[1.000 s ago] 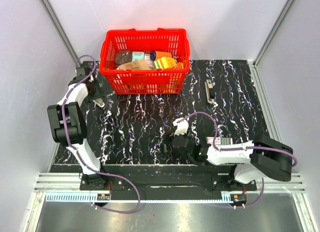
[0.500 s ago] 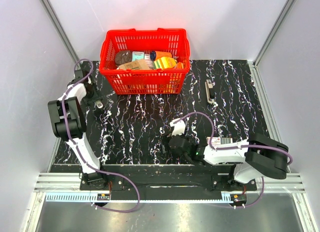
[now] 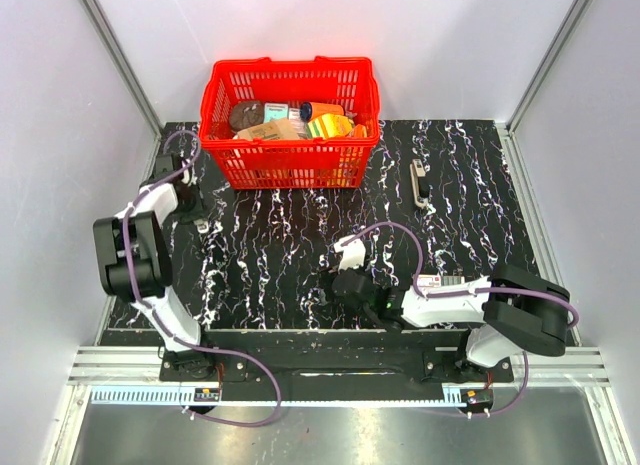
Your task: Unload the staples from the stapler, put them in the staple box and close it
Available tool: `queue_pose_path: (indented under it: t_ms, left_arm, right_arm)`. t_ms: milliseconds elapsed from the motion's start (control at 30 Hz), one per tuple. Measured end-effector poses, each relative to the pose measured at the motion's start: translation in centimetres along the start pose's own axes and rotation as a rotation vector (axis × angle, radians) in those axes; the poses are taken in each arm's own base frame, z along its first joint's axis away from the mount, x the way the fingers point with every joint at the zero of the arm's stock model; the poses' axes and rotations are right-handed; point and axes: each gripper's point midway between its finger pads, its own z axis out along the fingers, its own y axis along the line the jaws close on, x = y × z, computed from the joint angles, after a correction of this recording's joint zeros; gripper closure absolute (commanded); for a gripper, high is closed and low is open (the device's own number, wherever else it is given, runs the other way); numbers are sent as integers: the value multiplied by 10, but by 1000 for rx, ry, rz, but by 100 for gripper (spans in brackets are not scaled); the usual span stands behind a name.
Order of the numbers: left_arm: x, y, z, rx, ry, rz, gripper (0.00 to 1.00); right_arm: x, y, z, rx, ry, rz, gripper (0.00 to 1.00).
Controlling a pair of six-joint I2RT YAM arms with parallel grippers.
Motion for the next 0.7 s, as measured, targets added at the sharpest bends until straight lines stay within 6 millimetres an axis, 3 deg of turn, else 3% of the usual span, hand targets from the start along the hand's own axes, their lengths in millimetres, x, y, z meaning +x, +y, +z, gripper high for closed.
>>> queue_pose_path:
  t_ms: [300,533,700]
  left_arm:
    - [91,-56,-71,164,31,372,84]
    - [119,-81,-86,238,48,556,81]
    - [141,-113,-89,301,73,705,80]
  right_arm:
    - [-3,2,0,3,4,-5,12]
    - [-10,-1,-1,50,12,-9,10]
    - [-11,-10,-4,123,42,-3,9]
